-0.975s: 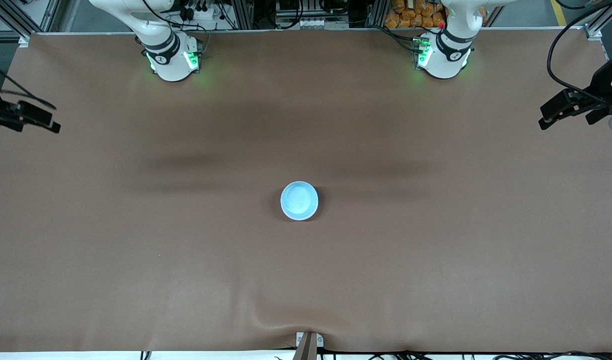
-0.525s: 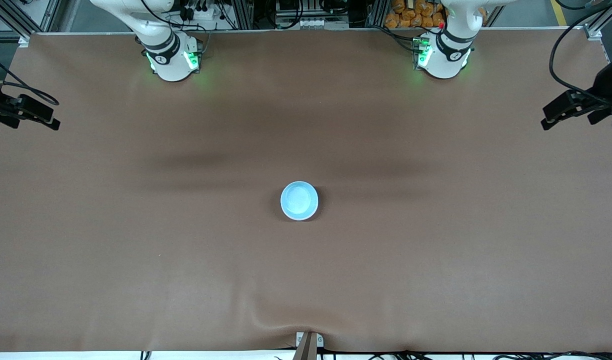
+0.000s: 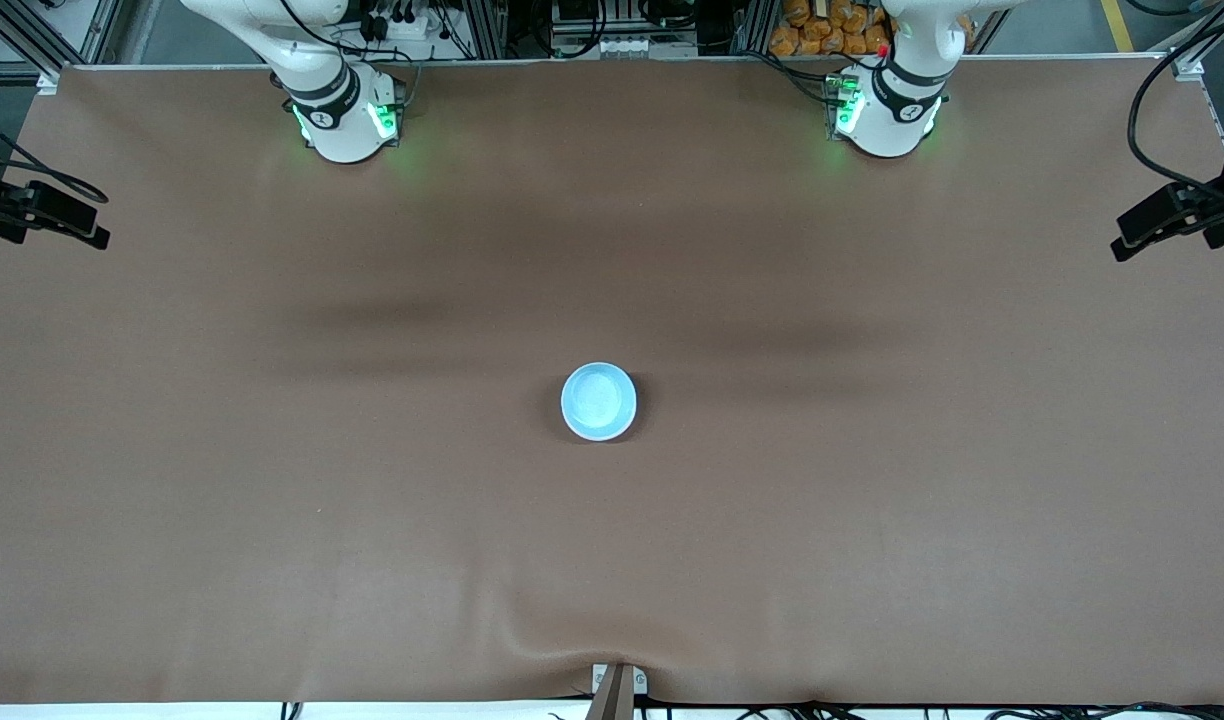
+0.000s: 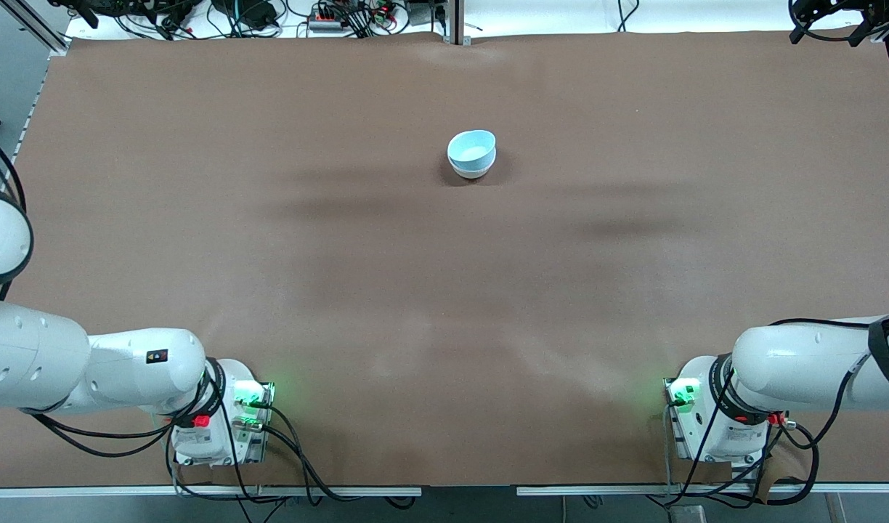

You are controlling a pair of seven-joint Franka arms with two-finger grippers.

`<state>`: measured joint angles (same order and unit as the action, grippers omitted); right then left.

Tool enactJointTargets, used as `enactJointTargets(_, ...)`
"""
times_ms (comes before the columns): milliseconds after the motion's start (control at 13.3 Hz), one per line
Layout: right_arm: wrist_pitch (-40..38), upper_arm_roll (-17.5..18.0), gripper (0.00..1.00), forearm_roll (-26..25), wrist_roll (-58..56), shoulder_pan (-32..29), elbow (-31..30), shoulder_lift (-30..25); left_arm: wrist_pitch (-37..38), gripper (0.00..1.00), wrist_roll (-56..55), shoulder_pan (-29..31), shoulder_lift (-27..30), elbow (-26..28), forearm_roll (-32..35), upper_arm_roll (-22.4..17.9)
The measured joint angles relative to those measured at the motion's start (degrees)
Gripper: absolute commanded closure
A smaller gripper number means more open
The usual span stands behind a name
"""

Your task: Stack pink and blue bowls on white bowl

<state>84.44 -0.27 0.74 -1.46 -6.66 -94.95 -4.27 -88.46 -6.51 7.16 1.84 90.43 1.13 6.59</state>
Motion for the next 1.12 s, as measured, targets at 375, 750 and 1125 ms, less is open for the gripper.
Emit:
enactJointTargets(375, -1.41, 0.28, 0.00, 0.00, 0.01, 0.01, 2.43, 0.09, -0.43, 0.00, 0.00, 0.01, -1.71, 0.01, 0.00, 0.08)
enactJointTargets(750, -1.09, 0.68, 0.00, 0.00, 0.01, 0.08, 2.50, 0.58, -0.60, 0.00, 0.00, 0.24, -3.11, 0.13, 0.00, 0.03)
enactJointTargets(1125, -1.07, 0.74, 0.00, 0.00, 0.01, 0.10, 2.51, 1.00, -0.66, 0.00, 0.00, 0.11, -3.33, 0.13, 0.00, 0.07)
